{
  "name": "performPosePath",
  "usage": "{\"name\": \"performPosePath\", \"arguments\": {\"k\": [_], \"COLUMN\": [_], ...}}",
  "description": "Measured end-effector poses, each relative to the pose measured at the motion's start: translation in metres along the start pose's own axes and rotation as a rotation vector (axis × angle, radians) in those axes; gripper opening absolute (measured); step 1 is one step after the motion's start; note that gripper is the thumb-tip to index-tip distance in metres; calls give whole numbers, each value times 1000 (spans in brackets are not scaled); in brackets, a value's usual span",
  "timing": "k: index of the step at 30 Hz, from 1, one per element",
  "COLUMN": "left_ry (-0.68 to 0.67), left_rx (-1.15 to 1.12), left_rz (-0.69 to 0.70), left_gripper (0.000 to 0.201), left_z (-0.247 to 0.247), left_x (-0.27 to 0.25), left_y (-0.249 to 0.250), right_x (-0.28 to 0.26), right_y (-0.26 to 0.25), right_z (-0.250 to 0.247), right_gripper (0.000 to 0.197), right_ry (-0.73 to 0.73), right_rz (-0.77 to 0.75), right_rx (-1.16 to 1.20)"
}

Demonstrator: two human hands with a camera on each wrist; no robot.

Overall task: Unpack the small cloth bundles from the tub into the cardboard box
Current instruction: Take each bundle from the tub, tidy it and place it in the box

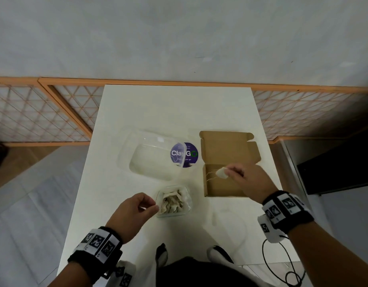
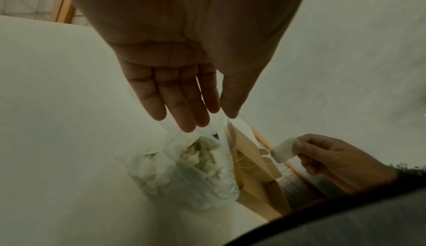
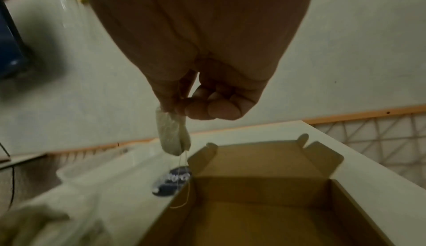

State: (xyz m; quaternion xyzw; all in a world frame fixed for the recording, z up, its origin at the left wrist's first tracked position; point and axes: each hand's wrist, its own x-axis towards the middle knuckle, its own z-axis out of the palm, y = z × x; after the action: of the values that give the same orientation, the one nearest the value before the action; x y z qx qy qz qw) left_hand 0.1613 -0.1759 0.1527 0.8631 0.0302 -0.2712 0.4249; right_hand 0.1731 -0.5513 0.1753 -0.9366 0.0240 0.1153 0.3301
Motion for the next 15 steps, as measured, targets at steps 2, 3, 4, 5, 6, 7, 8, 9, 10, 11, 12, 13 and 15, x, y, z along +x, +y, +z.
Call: {"name": "performPosePath", "arguments": {"k": [2, 3, 4, 5, 6, 7, 8, 9, 10, 11, 12, 13, 15], "left_ry": [-12, -15, -17, -19, -20, -17, -13, -12, -11, -12, -11, -11, -13], "left_rx": [53, 71, 81, 88, 95, 99, 102, 106, 108, 107, 106, 106, 104], "left_rz": [-11, -16, -22, -30, -38, -45, -51, -55, -59, -62, -67, -73, -81], "left_gripper": [12, 12, 13, 13, 13, 13, 13, 13, 13, 14, 13, 13, 12], "left_z": [2, 2, 2, 1, 1, 0, -1, -1, -1, -1, -1, 0, 1], "left_x": [-1, -1, -1, -2, -1, -1, -1, 0, 1, 1, 2, 2, 3], "left_y": [-5, -7, -8, -9, -11, -12, -13, -14, -15, -16, -16, -17, -18], "right_x": [11, 17, 23, 27, 31, 35, 38, 41, 43, 45, 46, 46, 44], "right_y": [14, 18, 21, 22, 22, 20, 18, 16, 14, 11, 9, 6, 1], "right_z": [17, 23, 27, 30, 32, 32, 33, 32, 31, 29, 27, 25, 17], "right_gripper": [19, 19, 19, 18, 19, 19, 20, 20, 20, 19, 18, 18, 23], "right_ry": [-73, -99, -121, -140, -156, -169, -172, -174, -179, -195, -221, -259, -332], "right_rz": [14, 26, 38, 50, 57, 58, 52, 48, 49, 59, 70, 82, 91], "right_rx": [-55, -83, -112, -146, -179, -208, -227, -239, -244, -251, -260, -272, -293]}}
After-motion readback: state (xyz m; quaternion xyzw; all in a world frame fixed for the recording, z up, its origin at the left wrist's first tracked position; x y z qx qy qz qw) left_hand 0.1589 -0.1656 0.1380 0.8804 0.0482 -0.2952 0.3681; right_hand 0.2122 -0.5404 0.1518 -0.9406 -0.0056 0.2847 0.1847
